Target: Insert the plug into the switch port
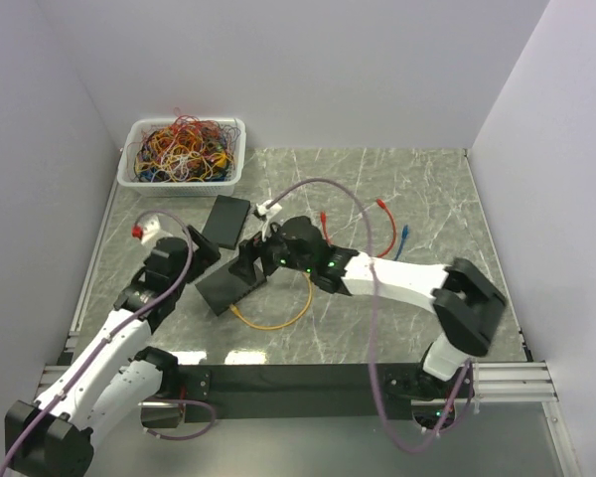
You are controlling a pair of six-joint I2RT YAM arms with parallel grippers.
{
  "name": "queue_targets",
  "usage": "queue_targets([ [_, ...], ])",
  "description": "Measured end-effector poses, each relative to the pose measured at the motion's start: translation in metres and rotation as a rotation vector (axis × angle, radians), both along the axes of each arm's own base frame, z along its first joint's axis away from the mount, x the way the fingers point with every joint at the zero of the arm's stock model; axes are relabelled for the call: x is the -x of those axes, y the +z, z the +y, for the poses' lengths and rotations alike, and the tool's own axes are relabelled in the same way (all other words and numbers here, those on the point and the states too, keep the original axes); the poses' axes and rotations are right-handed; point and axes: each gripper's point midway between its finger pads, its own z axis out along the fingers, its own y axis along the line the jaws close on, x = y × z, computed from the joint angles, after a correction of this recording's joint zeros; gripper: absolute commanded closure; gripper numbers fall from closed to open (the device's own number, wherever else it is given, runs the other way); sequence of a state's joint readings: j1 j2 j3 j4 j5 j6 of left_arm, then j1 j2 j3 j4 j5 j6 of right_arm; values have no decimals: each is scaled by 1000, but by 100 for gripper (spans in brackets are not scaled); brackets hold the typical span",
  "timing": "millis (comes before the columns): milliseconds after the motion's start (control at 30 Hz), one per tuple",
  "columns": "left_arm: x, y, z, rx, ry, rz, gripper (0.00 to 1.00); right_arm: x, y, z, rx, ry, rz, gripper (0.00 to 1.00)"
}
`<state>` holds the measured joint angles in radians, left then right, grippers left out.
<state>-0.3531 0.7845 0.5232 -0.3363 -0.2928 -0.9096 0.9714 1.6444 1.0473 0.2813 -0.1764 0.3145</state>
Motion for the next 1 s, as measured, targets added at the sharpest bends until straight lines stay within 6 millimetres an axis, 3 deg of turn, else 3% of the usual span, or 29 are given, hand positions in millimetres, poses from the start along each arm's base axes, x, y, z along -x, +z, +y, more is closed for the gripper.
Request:
queue_targets([
  [67, -12, 25, 16, -64, 72, -71, 1, 8, 33, -2, -56, 11, -61, 7],
  [133, -16, 38, 39, -134, 174, -113, 1, 15, 56, -6, -99, 17, -105, 7],
  [233, -15, 40, 73, -237, 335, -160, 1, 22, 62, -11, -112, 21, -122, 7],
  [367, -9, 10, 101, -355, 440, -242, 1, 24, 50, -15, -84, 21, -104, 7],
  [500, 0, -38, 119, -509, 426, -247, 1, 26, 41, -19, -68, 22, -94, 7],
  [567, -2, -46, 130, -556, 436, -228, 1, 27, 36, -22, -57, 18, -88, 7],
  [667, -18, -42, 148, -560, 471, -252, 1, 29, 31, -26, -47, 11, -85, 7],
  [833, -55, -29, 156, -534, 406, -335, 1, 28, 38, -30, -58, -2, -96, 7],
  [1000, -88, -26, 138, -526, 237, -384, 3, 27, 44, -31, -71, -11, -107, 7],
])
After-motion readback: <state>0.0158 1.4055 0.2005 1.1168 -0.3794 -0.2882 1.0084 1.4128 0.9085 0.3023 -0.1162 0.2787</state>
